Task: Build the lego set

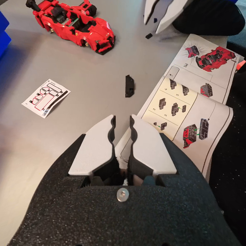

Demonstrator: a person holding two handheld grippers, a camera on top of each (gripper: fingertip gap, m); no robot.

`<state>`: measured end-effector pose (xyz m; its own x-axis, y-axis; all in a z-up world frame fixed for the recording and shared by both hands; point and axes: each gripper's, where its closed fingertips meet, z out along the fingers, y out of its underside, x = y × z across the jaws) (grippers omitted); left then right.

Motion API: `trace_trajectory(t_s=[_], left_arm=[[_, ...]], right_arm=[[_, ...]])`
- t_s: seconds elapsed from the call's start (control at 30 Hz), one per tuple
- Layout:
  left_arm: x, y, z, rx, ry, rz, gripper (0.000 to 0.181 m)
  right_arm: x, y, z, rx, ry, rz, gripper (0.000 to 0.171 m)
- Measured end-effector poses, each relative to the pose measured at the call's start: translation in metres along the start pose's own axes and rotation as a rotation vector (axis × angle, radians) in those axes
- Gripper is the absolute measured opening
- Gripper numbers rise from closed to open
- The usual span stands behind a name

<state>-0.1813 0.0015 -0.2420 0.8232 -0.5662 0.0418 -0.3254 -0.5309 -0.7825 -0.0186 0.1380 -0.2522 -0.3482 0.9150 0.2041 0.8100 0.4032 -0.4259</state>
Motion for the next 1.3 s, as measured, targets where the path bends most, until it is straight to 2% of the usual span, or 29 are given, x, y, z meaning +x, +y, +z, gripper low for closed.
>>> trace_trajectory(t_s=[0.07, 0.17, 0.27, 0.47, 0.53, 0.63, 0.8, 1.03, 1.3], left_arm=[[0.003, 0.0, 0.001, -0.008, 0.015, 0.005, 0.021], [0.002, -0.002, 0.001, -0.003, 0.004, 0.008, 0.021], [-0.007, -0.006, -0.006, 0.043, -0.05, -0.007, 0.021], [-0.017, -0.01, -0.032, 0.208, -0.074, -0.126, 0.021], [-0.016, -0.001, -0.035, 0.205, -0.062, -0.145, 0.021], [-0.014, 0.011, -0.037, 0.183, -0.052, -0.141, 0.021], [-0.015, 0.013, -0.037, 0.211, -0.039, -0.142, 0.022], [-0.016, 0.01, -0.038, 0.262, -0.027, -0.147, 0.021], [-0.013, 0.011, -0.035, 0.25, -0.013, -0.139, 0.021]], right_arm=[[-0.002, -0.022, -0.008, 0.132, -0.063, 0.022, 0.026], [-0.02, -0.062, -0.006, 0.292, -0.181, -0.072, 0.025], [-0.036, -0.089, 0.02, 0.3, -0.275, -0.164, 0.035], [-0.04, -0.122, 0.065, 0.286, -0.382, -0.219, 0.036], [-0.042, -0.12, 0.074, 0.247, -0.394, -0.235, 0.035], [-0.043, -0.121, 0.073, 0.266, -0.378, -0.25, 0.018], [-0.04, -0.108, 0.068, 0.234, -0.312, -0.199, 0.017], [-0.037, -0.07, 0.052, 0.18, -0.25, -0.028, 0.017], [-0.035, -0.062, 0.047, 0.353, -0.228, 0.034, 0.017]])
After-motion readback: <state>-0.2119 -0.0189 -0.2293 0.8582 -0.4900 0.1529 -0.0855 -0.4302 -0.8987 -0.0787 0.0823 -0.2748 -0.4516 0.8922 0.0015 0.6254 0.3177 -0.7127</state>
